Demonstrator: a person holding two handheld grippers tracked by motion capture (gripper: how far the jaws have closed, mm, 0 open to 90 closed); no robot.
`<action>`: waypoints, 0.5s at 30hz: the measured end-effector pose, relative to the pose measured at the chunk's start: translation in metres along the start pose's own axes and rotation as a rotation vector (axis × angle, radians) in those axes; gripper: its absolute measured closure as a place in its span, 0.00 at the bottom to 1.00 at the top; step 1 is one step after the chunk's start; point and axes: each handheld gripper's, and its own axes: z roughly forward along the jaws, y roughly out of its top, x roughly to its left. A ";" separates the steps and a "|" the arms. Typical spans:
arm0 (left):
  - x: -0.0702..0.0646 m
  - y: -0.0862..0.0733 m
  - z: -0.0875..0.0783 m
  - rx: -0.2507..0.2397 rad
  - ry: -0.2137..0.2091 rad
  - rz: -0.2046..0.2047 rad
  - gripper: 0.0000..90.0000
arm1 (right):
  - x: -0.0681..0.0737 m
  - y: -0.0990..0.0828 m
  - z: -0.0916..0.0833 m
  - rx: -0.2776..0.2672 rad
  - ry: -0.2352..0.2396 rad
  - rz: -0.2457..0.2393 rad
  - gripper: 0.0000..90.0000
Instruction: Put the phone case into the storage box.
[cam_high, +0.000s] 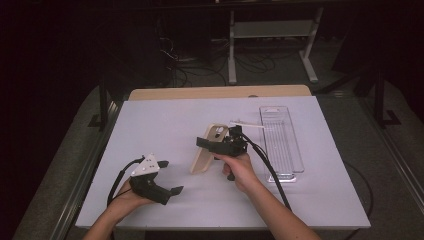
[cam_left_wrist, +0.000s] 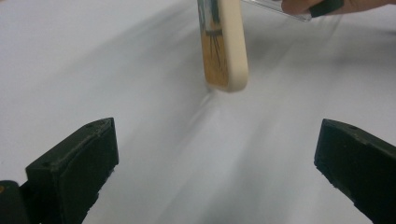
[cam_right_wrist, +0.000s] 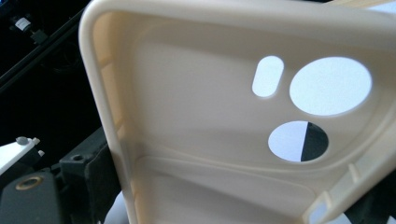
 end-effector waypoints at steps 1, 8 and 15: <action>0.000 -0.001 -0.001 -0.001 0.000 -0.001 0.00 | 0.001 0.000 -0.001 0.004 0.000 0.008 0.10; 0.001 -0.003 -0.002 0.022 0.010 0.033 0.00 | 0.004 0.006 -0.005 -0.001 -0.008 -0.014 0.10; 0.000 -0.005 0.000 0.025 0.016 -0.004 0.00 | 0.002 0.014 -0.011 -0.018 -0.033 -0.021 0.11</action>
